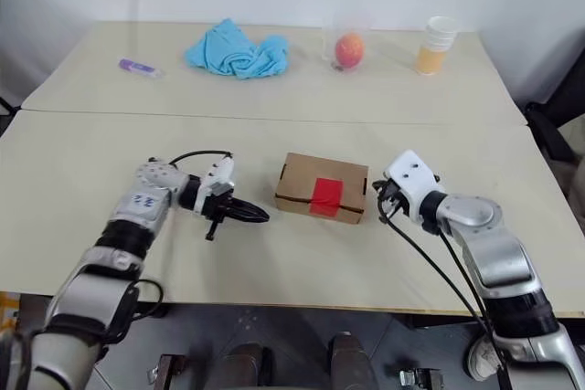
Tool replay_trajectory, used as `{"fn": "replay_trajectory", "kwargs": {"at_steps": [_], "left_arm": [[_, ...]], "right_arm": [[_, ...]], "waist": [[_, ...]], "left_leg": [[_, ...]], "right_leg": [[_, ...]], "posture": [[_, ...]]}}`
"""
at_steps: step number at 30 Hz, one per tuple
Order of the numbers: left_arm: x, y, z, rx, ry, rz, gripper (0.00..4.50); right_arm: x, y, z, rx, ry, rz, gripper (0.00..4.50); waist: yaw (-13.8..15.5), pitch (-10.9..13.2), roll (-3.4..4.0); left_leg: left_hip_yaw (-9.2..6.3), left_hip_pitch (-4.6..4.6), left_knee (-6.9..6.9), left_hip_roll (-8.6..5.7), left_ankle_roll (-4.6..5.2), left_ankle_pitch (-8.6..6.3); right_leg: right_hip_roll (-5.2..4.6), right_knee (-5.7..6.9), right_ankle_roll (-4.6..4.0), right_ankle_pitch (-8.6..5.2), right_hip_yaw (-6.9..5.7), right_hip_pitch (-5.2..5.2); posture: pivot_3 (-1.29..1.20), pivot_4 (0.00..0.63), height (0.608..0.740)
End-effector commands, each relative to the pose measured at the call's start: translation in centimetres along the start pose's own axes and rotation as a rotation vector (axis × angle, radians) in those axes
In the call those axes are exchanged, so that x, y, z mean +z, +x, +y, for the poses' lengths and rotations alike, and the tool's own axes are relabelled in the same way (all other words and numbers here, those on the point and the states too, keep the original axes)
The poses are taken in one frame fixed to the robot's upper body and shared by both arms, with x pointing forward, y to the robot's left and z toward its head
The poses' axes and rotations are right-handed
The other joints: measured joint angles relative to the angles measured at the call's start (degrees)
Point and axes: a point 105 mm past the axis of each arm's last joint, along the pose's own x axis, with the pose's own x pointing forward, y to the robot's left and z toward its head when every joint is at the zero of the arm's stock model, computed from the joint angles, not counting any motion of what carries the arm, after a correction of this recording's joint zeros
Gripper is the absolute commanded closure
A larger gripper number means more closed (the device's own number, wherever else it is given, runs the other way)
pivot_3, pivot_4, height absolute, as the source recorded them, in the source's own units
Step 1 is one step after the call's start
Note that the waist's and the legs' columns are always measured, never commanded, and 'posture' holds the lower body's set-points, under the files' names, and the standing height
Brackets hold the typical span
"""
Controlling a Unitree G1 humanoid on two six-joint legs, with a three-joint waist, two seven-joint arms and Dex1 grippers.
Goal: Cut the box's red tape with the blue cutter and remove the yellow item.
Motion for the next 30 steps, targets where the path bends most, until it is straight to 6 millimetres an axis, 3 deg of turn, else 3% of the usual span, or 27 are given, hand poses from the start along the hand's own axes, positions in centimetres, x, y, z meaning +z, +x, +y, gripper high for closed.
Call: {"fn": "replay_trajectory", "kwargs": {"at_steps": [1, 2, 4, 6, 8, 11, 13, 15, 22, 30], "left_arm": [[2.5, -0.9, -1.4, -0.028, -0.003, -0.099, 4.44], [3.0, -1.4, -1.4, -0.021, -0.012, -0.119, 4.44], [4.8, -3.1, 0.6, 0.088, -0.013, -0.173, 4.44], [6.7, -4.1, 3.5, 0.238, 0.012, -0.244, 4.44], [8.3, -3.8, 5.7, 0.333, 0.053, -0.295, 4.44], [10.2, -1.6, 8.0, 0.399, 0.065, -0.332, 4.44], [10.0, 1.2, 9.5, 0.472, 0.114, -0.226, 4.44], [9.9, 3.1, 10.2, 0.522, 0.129, -0.175, 4.44], [8.6, 6.5, 10.6, 0.554, 0.141, -0.055, 4.44], [7.1, 5.6, 7.1, 0.182, 0.043, -0.058, 4.44]], "right_arm": [[0.9, -0.6, -2.7, -0.088, -0.062, -0.045, 4.5], [0.6, -1.0, -3.0, -0.093, -0.062, -0.036, 4.5], [-0.4, -2.6, -2.7, -0.032, -0.023, 0.016, 4.5], [-1.4, -4.1, 0.1, 0.127, 0.055, 0.074, 4.5], [-1.5, -4.7, 2.1, 0.216, 0.09, 0.09, 4.5], [-1.6, -5.3, 5.4, 0.316, 0.143, 0.109, 4.5], [-1.3, -5.6, 8.3, 0.402, 0.176, 0.105, 4.5], [-0.8, -5.5, 9.6, 0.423, 0.196, 0.083, 4.5], [0.9, -3.7, 10.2, 0.322, 0.232, 0.009, 4.5], [0.1, -3.7, 5.8, 0.075, 0.173, 0.027, 4.5]], "waist": [[0.0, 0.01, 0.03], [0.13, 0.01, 0.03], [0.68, 0.04, 0.07], [1.67, 0.04, 0.07], [1.82, 0.04, 0.07], [1.88, 0.04, 0.06], [2.0, 0.05, 0.05], [1.76, 0.08, -0.01], [1.42, 0.11, -0.06], [1.61, 0.1, -0.05]], "left_leg": [[0.0, 0.0, 0.0, 0.0, 0.0, 0.0], [-0.02, 0.0, 0.0, 0.01, 0.0, 0.0], [-0.14, -0.04, 0.02, 0.02, -0.01, 0.01], [-0.26, -0.16, 0.09, -0.03, 0.01, 0.02], [-0.3, -0.18, 0.11, -0.06, 0.05, 0.0], [-0.27, -0.16, 0.12, -0.11, 0.13, -0.03], [-0.28, -0.16, 0.12, -0.18, 0.17, -0.02], [-0.29, -0.16, 0.09, -0.47, 0.18, -0.02], [-0.3, -0.06, 0.06, -0.63, 0.17, 0.04], [-0.31, -0.05, -0.01, -0.96, 0.28, 0.13]], "right_leg": [[0.0, 0.0, 0.0, 0.0, 0.01, -0.01], [0.0, 0.02, 0.0, 0.0, 0.0, -0.01], [0.01, 0.0, 0.0, 0.0, -0.09, -0.01], [0.0, -0.03, -0.01, 0.0, -0.21, 0.0], [0.01, -0.08, -0.02, 0.02, -0.32, 0.07], [-0.04, -0.09, 0.07, 0.09, -0.38, 0.2], [-0.08, -0.17, 0.11, 0.11, -0.41, 0.23], [-0.09, -0.19, 0.13, 0.12, -0.41, 0.23], [-0.19, -0.09, 0.17, 0.14, -0.3, -0.03], [-0.49, -0.02, 0.17, 0.15, -0.39, -0.03]], "posture": [[0.0, 0.15, 0.74], [0.0, 0.15, 0.74], [0.0, 0.15, 0.74], [0.0, 0.15, 0.74], [0.0, 0.15, 0.74], [0.0, 0.15, 0.74], [0.0, 0.15, 0.74], [0.0, 0.15, 0.74], [0.0, 0.15, 0.74], [0.0, 0.15, 0.74]]}}
